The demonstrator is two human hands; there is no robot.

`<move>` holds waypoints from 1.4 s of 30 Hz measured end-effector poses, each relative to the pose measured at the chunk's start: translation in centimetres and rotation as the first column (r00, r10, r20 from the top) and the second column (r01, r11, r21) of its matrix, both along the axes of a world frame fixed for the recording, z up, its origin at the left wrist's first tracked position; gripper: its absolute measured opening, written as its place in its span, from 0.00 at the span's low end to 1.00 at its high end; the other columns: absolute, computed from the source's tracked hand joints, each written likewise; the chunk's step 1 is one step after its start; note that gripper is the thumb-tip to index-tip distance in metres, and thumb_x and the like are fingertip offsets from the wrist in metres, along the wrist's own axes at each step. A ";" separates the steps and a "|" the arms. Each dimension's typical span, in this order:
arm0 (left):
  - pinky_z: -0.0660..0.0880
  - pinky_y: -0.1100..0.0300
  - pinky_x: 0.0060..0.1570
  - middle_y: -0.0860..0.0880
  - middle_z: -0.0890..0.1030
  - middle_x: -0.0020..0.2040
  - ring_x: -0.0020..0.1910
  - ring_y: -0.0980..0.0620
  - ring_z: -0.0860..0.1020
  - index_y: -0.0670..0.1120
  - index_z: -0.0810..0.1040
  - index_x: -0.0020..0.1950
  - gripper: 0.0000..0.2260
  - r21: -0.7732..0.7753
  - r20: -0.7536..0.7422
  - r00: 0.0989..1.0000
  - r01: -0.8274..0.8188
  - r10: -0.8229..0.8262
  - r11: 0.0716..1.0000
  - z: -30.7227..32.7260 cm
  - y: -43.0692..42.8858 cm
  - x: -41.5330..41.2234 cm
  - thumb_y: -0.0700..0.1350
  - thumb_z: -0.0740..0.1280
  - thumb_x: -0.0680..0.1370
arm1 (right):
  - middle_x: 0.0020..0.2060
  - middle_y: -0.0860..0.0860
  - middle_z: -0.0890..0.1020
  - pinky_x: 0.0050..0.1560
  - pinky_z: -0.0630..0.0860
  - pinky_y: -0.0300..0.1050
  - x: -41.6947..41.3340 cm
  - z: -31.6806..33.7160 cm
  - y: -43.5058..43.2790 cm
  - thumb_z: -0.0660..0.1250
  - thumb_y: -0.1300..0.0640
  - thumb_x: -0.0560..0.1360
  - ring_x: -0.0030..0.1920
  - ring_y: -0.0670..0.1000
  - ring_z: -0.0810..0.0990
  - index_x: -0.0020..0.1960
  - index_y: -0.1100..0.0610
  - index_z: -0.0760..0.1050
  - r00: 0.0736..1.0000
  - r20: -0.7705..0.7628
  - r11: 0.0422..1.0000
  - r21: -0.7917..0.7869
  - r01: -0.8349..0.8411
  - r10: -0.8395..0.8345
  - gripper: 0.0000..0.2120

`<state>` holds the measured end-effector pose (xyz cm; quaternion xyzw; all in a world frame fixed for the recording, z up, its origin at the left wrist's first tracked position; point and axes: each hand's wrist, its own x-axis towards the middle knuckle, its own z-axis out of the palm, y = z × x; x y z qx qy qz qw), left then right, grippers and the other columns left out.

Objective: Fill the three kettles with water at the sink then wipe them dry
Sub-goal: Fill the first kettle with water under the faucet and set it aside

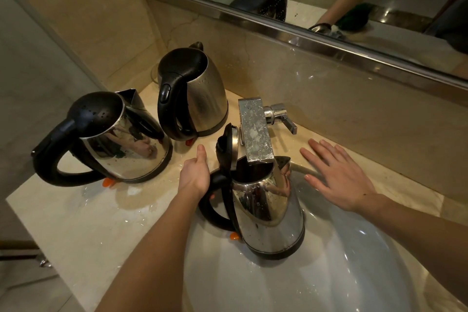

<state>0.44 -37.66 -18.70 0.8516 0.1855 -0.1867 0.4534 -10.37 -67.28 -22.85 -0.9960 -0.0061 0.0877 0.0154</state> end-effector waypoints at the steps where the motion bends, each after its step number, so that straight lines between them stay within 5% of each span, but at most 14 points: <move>1: 0.72 0.46 0.61 0.41 0.78 0.45 0.52 0.42 0.78 0.48 0.69 0.39 0.24 0.002 -0.002 1.000 0.004 -0.004 1.000 -0.1 0.0 0.0 0.62 0.46 0.83 | 0.79 0.47 0.47 0.78 0.46 0.52 0.0 0.0 0.0 0.30 0.32 0.76 0.78 0.49 0.44 0.79 0.43 0.42 1.000 -0.001 1.000 0.001 0.000 0.000 0.33; 14: 0.65 0.54 0.54 0.49 0.72 0.39 0.46 0.49 0.71 0.49 0.67 0.38 0.23 0.037 0.003 1.000 0.028 -0.028 0.999 -0.8 0.0 0.3 0.61 0.46 0.84 | 0.79 0.48 0.49 0.78 0.47 0.53 0.0 -0.2 -0.1 0.33 0.32 0.78 0.79 0.49 0.45 0.79 0.43 0.44 1.000 -0.004 1.000 -0.006 0.005 -0.005 0.32; 23: 0.75 0.44 0.60 0.43 0.77 0.45 0.49 0.44 0.78 0.49 0.68 0.39 0.24 0.025 -0.009 1.000 0.013 -0.013 1.000 -0.9 0.0 0.3 0.63 0.46 0.83 | 0.79 0.47 0.45 0.78 0.44 0.52 0.0 -0.2 -0.1 0.30 0.32 0.76 0.78 0.48 0.41 0.79 0.42 0.40 1.000 -0.007 1.000 -0.004 0.001 -0.001 0.33; 28: 0.71 0.51 0.58 0.46 0.73 0.40 0.49 0.45 0.74 0.50 0.64 0.37 0.23 0.020 0.008 1.000 -0.005 0.004 1.000 0.0 -0.3 0.0 0.61 0.46 0.84 | 0.79 0.46 0.44 0.78 0.43 0.52 0.1 -0.3 -0.1 0.33 0.32 0.77 0.78 0.48 0.41 0.79 0.42 0.40 1.000 -0.006 1.000 -0.009 0.005 -0.005 0.32; 42: 0.76 0.40 0.58 0.41 0.77 0.42 0.47 0.40 0.80 0.43 0.72 0.42 0.29 0.019 0.011 1.000 0.000 0.000 1.000 -0.4 -0.2 0.1 0.64 0.46 0.82 | 0.79 0.47 0.46 0.78 0.47 0.53 0.0 -0.3 -0.1 0.29 0.31 0.76 0.79 0.48 0.43 0.79 0.42 0.41 1.000 -0.001 1.000 0.001 0.002 -0.002 0.34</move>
